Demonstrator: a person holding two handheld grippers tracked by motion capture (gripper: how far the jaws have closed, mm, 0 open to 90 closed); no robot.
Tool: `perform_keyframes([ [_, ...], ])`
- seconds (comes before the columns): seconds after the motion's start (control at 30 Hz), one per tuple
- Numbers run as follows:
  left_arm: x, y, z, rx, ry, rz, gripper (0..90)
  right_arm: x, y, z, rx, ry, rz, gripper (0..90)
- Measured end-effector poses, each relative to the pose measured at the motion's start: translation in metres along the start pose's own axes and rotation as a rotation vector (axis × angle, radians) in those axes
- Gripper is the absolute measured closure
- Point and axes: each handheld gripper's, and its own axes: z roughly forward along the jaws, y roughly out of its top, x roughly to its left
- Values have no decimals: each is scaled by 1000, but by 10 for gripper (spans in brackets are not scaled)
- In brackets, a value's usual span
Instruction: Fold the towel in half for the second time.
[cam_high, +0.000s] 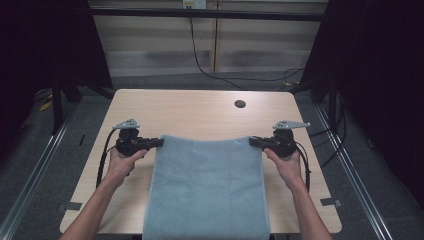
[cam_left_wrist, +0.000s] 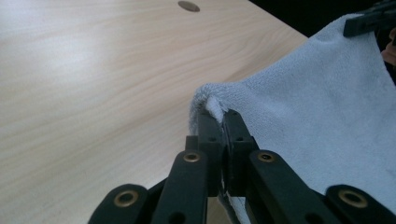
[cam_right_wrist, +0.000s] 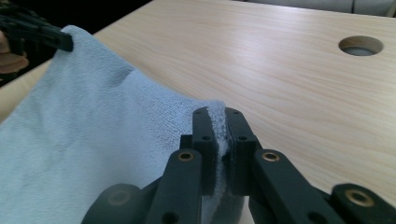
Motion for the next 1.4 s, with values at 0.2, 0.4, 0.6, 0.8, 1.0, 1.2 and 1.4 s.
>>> perform_keyframes([
  [0.2,-1,10,-8,-38,19,6,882,-2,15,-2,-17,-5,11,852],
  [0.4,3,28,-15,-54,53,-2,883,-5,34,-5,-42,-22,5,857],
  [0.6,3,46,-21,-125,67,-3,884,-8,55,-4,-39,-40,-8,858],
  [0.8,3,62,-30,-181,86,5,885,-11,74,-7,-77,-57,-11,859],
  [1.0,-1,61,-38,-177,96,38,884,-6,79,-10,-90,-53,-37,859],
  [1.2,-8,43,-45,-191,50,26,884,3,66,-19,-107,-13,-52,860],
  [1.4,-22,26,-55,-175,19,40,883,16,52,-32,-120,13,-79,860],
])
